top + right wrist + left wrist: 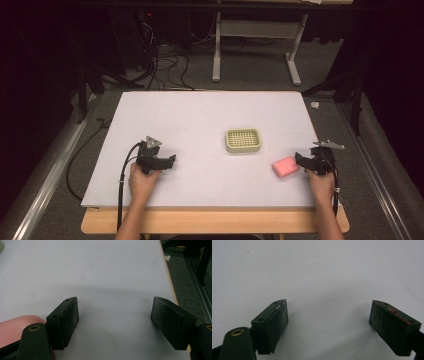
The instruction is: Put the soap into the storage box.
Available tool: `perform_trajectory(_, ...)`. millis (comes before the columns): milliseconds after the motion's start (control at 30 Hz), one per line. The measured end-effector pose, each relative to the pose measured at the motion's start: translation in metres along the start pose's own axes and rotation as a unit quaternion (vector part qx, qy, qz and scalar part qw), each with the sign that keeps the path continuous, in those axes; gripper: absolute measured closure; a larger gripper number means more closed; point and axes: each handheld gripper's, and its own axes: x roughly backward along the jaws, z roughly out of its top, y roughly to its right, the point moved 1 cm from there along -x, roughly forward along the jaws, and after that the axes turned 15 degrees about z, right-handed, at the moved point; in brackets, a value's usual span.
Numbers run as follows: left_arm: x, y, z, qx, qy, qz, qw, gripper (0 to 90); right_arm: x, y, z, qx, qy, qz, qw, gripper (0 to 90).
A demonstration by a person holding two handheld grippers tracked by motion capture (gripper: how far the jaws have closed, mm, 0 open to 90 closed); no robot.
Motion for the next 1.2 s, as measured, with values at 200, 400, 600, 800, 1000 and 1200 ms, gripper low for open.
perform_trajectory(200,0.000,0.000,0.000,0.000,0.000,0.000,1.0000,16.0,0.002,0.002,0.000,-0.006,0.005,0.008,0.9999,20.8)
perform_trajectory(400,0.000,0.000,0.000,0.000,0.000,0.000,1.0000,16.0,0.005,0.003,-0.001,-0.014,0.014,0.017,0.9997,20.4)
perform_trajectory(600,0.000,0.000,0.000,0.000,0.000,0.000,1.0000,16.0,0.012,0.004,-0.002,-0.013,0.025,0.027,0.9992,20.4)
perform_trajectory(800,0.000,0.000,0.000,0.000,0.000,0.000,1.0000,16.0,0.018,0.004,-0.004,-0.016,0.041,0.034,0.9985,20.5)
perform_trajectory(1000,0.000,0.000,0.000,0.000,0.000,0.000,1.0000,16.0,0.025,0.004,-0.006,-0.020,0.054,0.049,0.9971,20.2)
perform_trajectory(1200,0.000,0.000,0.000,0.000,0.000,0.000,1.0000,16.0,0.034,0.000,-0.008,-0.021,0.070,0.075,0.9945,20.0)
